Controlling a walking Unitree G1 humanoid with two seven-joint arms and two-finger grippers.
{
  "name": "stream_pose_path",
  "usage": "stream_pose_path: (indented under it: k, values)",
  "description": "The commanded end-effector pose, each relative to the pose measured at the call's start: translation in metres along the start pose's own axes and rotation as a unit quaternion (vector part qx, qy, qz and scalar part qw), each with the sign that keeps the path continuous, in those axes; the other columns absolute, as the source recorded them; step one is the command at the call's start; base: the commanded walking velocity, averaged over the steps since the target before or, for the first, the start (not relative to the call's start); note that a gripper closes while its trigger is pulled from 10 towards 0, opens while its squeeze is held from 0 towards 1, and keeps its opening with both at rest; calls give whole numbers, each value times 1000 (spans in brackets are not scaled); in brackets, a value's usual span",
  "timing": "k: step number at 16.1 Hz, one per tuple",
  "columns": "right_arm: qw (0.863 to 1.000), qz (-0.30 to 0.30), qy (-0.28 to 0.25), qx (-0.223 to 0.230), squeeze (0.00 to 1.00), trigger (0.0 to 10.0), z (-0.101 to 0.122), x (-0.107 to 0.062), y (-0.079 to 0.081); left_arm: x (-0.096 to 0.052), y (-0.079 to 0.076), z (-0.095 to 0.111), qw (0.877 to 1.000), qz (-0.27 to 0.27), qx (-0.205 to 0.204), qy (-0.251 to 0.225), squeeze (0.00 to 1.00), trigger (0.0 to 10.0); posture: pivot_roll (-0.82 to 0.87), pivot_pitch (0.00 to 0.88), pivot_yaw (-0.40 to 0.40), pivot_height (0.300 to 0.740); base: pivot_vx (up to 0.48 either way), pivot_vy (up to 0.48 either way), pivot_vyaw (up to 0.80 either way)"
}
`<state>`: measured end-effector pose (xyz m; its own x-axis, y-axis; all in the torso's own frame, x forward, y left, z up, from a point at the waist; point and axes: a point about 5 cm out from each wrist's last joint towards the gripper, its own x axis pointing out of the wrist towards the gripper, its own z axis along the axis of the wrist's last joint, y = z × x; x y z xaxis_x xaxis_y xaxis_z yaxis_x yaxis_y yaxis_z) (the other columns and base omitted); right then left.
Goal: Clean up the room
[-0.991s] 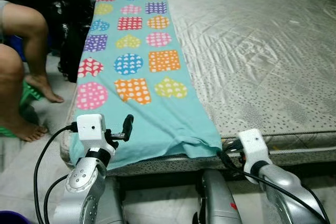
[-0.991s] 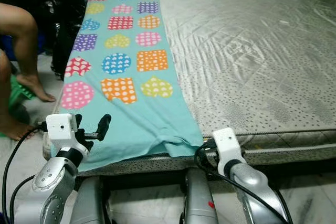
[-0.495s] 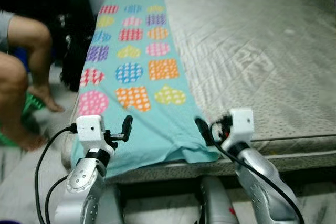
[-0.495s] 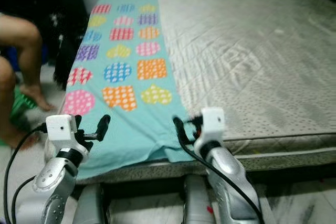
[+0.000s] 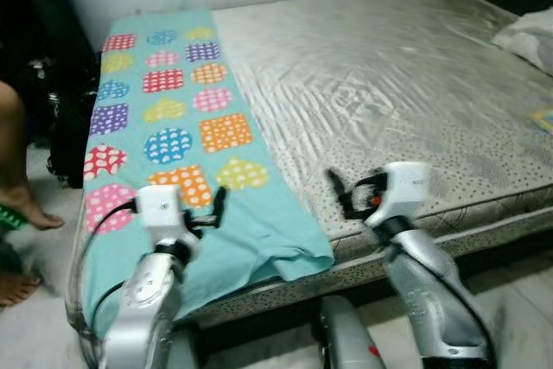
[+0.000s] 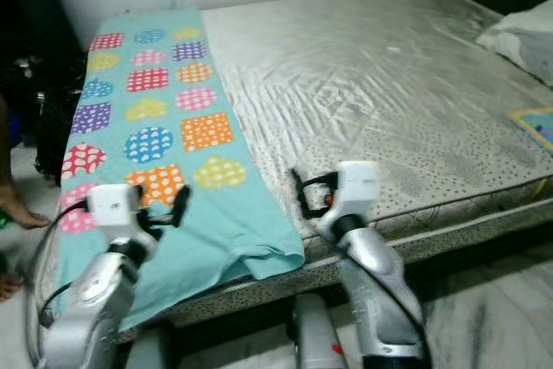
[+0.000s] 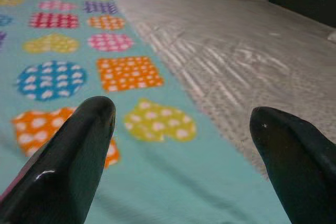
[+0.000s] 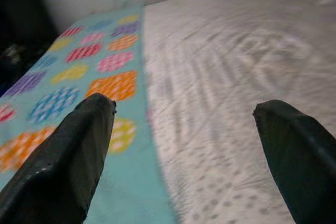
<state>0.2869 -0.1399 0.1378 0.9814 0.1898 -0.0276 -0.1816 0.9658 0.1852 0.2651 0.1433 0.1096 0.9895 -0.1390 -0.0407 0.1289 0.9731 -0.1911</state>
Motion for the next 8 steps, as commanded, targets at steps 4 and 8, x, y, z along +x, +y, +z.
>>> stream_pose_path:
  k: [4, 8]
  values:
    - [999, 10, -44, 2, 0, 10000, 10, 9, 14, 3, 8, 2, 1000, 10, 11, -8, 0, 10000, -115, 0, 49, 588, 0, 0, -123]
    - [998, 20, -53, 10, 0, 10000, 10, 10, 15, 3, 9, 1, 1000, 10, 13, -10, 0, 10000, -117, 0, 52, 588, 0, 0, 0]
